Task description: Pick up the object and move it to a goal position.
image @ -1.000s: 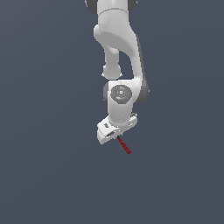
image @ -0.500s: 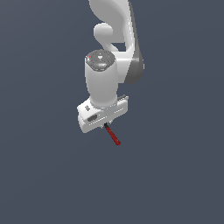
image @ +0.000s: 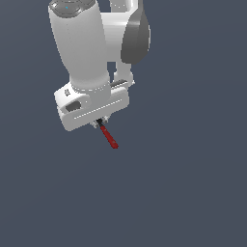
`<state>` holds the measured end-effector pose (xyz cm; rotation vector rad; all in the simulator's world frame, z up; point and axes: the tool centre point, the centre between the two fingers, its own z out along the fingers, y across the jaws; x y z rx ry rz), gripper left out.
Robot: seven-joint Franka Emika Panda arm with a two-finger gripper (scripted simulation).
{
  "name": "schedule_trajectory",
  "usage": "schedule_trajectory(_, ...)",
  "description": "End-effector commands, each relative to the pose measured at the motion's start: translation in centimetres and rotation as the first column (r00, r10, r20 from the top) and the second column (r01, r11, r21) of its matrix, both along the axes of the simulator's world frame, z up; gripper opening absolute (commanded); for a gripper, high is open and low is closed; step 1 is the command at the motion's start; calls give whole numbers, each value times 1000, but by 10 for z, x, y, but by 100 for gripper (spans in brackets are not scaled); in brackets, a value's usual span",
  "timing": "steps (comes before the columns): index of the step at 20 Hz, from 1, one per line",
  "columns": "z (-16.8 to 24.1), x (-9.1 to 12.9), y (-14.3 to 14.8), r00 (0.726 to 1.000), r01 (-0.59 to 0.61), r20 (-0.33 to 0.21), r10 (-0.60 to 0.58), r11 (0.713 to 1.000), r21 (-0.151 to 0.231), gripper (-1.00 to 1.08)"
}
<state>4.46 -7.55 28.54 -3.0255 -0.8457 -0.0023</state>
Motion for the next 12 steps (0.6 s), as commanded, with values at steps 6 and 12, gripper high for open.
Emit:
schedule_trajectory(6,35,3,-18,1000,0,-1,0,1000,0,-100)
schedule_trajectory(12,42,5,-22,1000,0,-1,0,1000,0,-100)
